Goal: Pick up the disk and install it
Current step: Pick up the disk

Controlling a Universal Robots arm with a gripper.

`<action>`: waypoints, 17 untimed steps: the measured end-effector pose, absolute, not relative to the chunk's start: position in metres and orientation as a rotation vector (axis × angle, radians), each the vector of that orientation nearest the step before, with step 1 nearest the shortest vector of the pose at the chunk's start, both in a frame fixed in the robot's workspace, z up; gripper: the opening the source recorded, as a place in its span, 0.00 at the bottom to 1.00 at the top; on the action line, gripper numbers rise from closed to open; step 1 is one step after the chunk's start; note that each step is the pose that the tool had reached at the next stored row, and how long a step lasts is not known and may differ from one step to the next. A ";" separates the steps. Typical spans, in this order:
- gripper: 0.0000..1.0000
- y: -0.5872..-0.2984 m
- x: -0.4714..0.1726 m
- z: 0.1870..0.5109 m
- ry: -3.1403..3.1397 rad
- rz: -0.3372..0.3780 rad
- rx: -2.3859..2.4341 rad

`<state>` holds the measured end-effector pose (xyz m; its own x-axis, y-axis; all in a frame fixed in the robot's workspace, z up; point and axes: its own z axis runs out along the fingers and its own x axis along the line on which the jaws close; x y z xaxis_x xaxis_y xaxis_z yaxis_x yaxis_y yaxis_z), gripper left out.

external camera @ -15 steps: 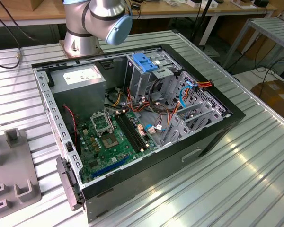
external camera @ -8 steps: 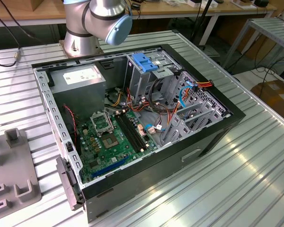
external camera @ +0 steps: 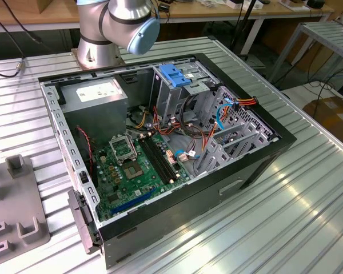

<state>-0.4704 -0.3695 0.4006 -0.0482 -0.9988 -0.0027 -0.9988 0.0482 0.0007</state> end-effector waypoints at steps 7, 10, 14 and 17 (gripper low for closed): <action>0.37 -0.370 -0.470 0.421 2.273 0.004 -2.166; 0.37 -0.370 -0.470 0.429 2.273 0.004 -2.166; 0.37 -0.370 -0.470 0.438 2.273 0.004 -2.166; 0.37 -0.370 -0.470 0.446 2.273 0.004 -2.166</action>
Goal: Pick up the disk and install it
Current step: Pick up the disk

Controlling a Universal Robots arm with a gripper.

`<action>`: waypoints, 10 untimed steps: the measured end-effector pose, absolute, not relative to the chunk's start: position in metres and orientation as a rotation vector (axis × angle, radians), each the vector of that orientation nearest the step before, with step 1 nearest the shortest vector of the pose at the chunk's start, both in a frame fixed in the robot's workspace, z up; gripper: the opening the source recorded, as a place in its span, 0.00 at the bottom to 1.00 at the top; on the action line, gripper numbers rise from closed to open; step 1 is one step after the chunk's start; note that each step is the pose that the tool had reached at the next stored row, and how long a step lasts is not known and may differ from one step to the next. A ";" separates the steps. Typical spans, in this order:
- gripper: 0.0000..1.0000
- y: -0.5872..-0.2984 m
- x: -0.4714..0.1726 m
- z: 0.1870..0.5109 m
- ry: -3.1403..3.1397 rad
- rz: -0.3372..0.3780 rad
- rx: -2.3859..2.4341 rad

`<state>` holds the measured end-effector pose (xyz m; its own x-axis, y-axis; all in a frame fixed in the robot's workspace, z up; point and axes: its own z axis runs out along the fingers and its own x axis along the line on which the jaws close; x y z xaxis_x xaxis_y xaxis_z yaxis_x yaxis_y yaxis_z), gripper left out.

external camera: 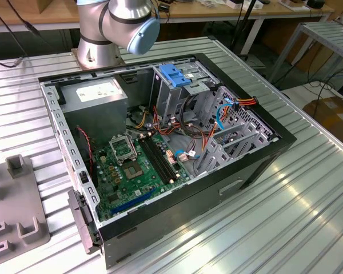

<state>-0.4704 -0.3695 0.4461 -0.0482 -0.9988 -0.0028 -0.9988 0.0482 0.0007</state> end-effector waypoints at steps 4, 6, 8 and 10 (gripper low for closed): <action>0.37 -0.370 -0.470 0.488 2.273 0.004 -2.166; 0.37 -0.370 -0.470 0.498 2.273 0.004 -2.166; 0.37 -0.370 -0.470 0.504 2.273 0.004 -2.166; 0.37 -0.370 -0.470 0.509 2.273 0.004 -2.166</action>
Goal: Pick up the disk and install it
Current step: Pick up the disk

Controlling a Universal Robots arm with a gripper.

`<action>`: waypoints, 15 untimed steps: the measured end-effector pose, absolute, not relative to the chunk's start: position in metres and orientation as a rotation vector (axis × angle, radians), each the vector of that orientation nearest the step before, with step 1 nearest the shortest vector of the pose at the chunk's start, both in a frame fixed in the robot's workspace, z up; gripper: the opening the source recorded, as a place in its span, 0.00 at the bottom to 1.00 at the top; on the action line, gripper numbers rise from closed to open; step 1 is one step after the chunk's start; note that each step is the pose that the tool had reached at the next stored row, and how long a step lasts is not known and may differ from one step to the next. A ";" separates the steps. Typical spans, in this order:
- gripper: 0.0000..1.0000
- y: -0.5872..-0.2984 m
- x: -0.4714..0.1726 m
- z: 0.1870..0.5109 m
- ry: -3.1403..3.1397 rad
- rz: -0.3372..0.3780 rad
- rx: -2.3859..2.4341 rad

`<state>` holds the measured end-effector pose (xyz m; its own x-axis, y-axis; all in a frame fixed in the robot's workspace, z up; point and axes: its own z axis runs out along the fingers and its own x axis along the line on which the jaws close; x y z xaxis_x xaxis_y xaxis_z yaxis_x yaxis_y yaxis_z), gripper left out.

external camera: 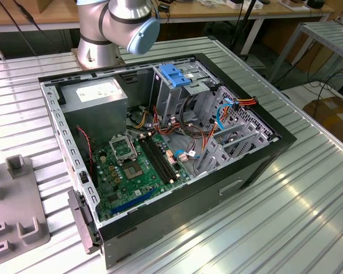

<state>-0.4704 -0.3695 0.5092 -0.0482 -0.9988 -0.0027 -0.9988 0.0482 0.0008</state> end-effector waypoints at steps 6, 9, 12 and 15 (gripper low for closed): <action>0.37 -0.370 -0.470 0.519 2.273 0.004 -2.166; 0.37 -0.370 -0.470 0.519 2.273 0.004 -2.166; 0.37 -0.370 -0.462 0.519 2.273 0.004 -2.166; 0.37 -0.370 -0.449 0.517 2.273 0.004 -2.166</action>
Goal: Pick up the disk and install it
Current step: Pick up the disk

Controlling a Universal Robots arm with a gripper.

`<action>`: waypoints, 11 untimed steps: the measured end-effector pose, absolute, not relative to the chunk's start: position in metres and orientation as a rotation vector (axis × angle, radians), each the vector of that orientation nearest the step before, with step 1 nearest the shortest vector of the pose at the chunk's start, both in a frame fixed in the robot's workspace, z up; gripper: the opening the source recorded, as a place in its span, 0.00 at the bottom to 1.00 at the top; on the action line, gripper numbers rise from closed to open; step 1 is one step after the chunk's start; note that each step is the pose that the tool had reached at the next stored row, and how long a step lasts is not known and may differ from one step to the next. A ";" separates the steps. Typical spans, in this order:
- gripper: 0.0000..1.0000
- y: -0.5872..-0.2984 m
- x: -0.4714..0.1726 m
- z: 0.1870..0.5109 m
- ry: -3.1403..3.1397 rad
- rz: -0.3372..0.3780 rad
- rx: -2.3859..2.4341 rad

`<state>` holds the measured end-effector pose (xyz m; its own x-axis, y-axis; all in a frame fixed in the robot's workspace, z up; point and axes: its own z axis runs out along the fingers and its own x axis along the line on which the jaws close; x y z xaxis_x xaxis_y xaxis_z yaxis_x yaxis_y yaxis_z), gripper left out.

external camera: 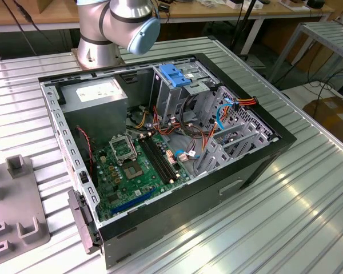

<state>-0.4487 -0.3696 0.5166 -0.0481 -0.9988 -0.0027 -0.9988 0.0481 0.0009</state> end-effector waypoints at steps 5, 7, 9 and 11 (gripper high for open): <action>0.37 -0.370 -0.425 0.512 2.273 0.004 -2.166; 0.37 -0.370 -0.414 0.511 2.274 0.003 -2.167; 0.37 -0.370 -0.405 0.511 2.274 0.003 -2.167; 0.37 -0.370 -0.394 0.510 2.275 0.000 -2.168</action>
<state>-0.3945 -0.3695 0.5100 -0.0482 -0.9988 0.0009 -0.9988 0.0482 0.0006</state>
